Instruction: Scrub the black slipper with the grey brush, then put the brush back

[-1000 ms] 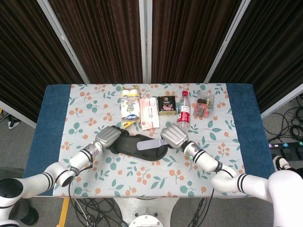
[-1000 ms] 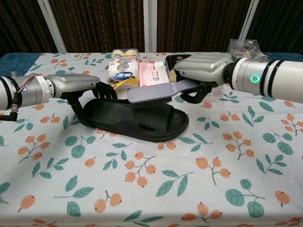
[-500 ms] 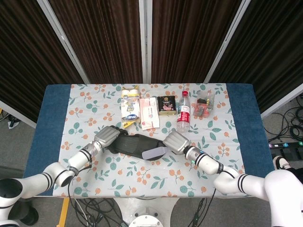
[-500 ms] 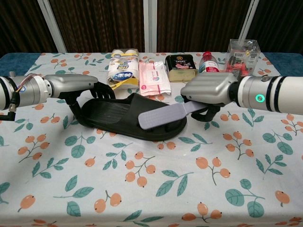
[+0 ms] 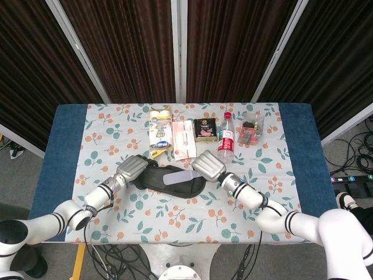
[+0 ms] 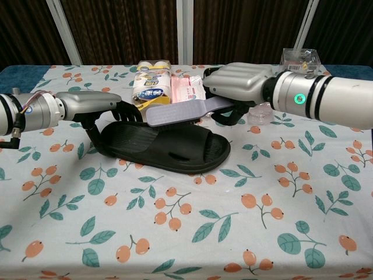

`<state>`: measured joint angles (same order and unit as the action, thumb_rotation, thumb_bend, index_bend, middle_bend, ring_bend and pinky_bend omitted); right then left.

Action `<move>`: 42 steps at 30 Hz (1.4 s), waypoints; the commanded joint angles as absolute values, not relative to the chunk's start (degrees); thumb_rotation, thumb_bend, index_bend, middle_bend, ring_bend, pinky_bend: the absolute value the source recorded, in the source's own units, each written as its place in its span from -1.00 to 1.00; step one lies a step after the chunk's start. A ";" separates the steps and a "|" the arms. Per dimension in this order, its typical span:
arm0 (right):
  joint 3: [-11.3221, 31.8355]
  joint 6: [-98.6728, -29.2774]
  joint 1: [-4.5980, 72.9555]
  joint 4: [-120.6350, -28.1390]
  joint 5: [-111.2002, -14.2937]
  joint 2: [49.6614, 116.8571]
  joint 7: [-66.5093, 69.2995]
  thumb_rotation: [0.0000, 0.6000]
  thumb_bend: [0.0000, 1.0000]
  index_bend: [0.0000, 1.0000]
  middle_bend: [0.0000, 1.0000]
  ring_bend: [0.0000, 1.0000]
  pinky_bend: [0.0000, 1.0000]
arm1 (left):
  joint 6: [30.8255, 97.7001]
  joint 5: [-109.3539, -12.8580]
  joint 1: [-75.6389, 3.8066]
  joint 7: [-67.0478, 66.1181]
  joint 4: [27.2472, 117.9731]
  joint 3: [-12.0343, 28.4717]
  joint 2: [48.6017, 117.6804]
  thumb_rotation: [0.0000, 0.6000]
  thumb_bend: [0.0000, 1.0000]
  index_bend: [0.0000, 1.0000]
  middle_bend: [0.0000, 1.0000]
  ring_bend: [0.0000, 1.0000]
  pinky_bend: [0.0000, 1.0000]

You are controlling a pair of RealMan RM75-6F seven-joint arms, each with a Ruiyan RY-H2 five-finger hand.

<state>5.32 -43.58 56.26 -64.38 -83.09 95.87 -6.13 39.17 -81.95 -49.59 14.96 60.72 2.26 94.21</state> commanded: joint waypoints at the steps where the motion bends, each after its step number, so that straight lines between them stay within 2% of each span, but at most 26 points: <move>1: 5.95 -41.16 57.75 -61.46 -81.76 98.72 -7.88 1.00 -0.12 1.00 1.00 1.00 1.00 | 39.03 -81.90 -49.69 15.02 60.67 2.29 94.19 1.00 -0.68 -0.21 -0.10 -0.42 -0.49; 8: 1.40 -40.24 55.83 -63.80 -84.02 95.49 -7.59 1.00 -0.12 1.00 1.00 1.00 1.00 | 39.02 -81.79 -49.52 15.19 60.35 2.13 94.02 1.00 -0.68 -0.21 -0.10 -0.42 -0.49; 15: -2.88 -44.69 52.52 -69.35 -88.59 88.75 -4.17 1.00 -0.12 1.00 1.00 1.00 1.00 | 39.37 -81.89 -49.33 14.96 60.49 2.00 93.78 1.00 -0.68 -0.28 -0.12 -0.45 -0.49; 17: -2.78 -47.57 51.36 -71.11 -89.37 86.78 -2.43 1.00 -0.11 1.00 1.00 1.00 1.00 | 39.29 -81.82 -49.43 14.51 60.98 2.05 93.52 1.00 -0.68 -0.38 -0.19 -0.52 -0.50; 23: -0.90 -52.84 47.54 -75.89 -86.61 80.40 -0.36 1.00 -0.11 1.00 1.00 1.00 1.00 | 41.69 -81.51 -48.70 12.98 64.14 2.81 91.79 1.00 -0.68 -0.64 -0.62 -0.78 -0.63; 27: -0.71 -50.96 45.68 -77.53 -82.23 77.45 -1.78 1.00 -0.12 1.00 1.00 1.00 1.00 | 43.75 -81.32 -47.70 11.68 67.17 3.08 89.30 1.00 -0.68 -0.66 -0.66 -0.81 -0.66; 31: -1.06 -46.88 44.63 -76.58 -77.35 77.40 -3.84 1.00 -0.24 1.00 1.00 1.00 1.00 | 46.85 -80.34 -45.81 10.06 71.18 3.66 85.65 1.00 -0.68 -0.67 -0.66 -0.81 -0.66; 36: -0.75 -42.56 44.23 -72.83 -72.54 80.66 -5.61 1.00 -0.32 1.00 1.00 0.99 1.00 | 52.77 -78.33 -41.53 9.01 77.09 4.38 80.44 1.00 -0.68 -0.67 -0.66 -0.81 -0.66; 38: -0.42 -41.81 44.26 -71.30 -71.81 82.16 -6.04 1.00 -0.42 1.00 0.99 0.93 1.00 | 54.99 -77.75 -39.73 8.88 79.20 4.44 78.54 1.00 -0.68 -0.67 -0.66 -0.81 -0.66; 40: -0.18 -41.25 44.43 -70.38 -71.28 83.09 -7.13 1.00 -0.64 0.92 0.88 0.77 0.95 | 56.79 -77.40 -38.05 8.89 80.79 4.22 76.90 1.00 -0.68 -0.67 -0.66 -0.81 -0.67; 42: 0.06 -41.38 44.38 -70.15 -70.99 83.62 -8.26 1.00 -0.83 0.69 0.66 0.50 0.75 | 58.22 -77.23 -36.52 9.04 81.90 3.86 75.59 1.00 -0.68 -0.67 -0.66 -0.81 -0.66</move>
